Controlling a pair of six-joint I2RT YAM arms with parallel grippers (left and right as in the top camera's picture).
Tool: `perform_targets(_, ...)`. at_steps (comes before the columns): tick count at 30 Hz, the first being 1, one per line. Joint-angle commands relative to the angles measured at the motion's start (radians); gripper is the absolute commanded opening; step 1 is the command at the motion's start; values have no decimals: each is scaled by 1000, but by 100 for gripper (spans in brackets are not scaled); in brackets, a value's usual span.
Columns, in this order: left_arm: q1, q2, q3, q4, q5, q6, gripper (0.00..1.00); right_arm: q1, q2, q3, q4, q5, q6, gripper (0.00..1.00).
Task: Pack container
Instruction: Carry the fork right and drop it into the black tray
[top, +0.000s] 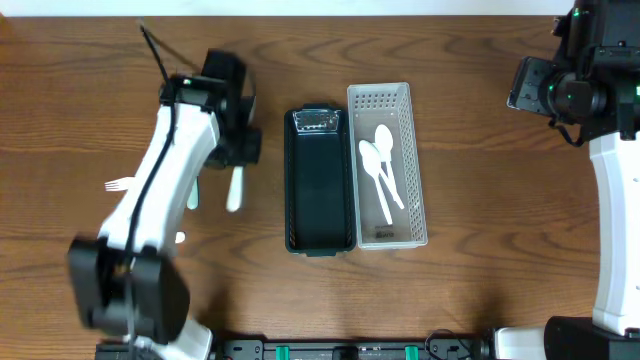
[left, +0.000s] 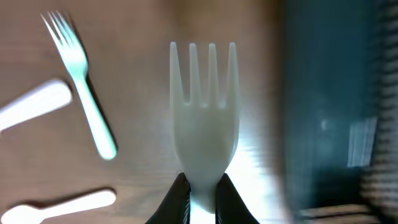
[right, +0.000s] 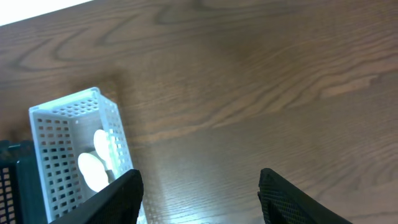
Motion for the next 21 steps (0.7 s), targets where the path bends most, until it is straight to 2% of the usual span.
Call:
perform_targets(1,-98,-82,66,-13,-7,-221,6,-15,6,2,3,13,-7,63)
perform_targets(4,-178,-100,66,18,23,-386,6,-18,6,2,3,13,-7,63)
perform_targets(6,-229,-84,62,48,51,-438,6,-18,6,2,3,13,-22,63)
perform_targets(12,-320,42,48,101,51,-428,6,-18,6,2,-1,13,-22,63)
perform_targets(21,-324,290,48,108,42,-406,6,-18,6,2,-14,13,-26,62)
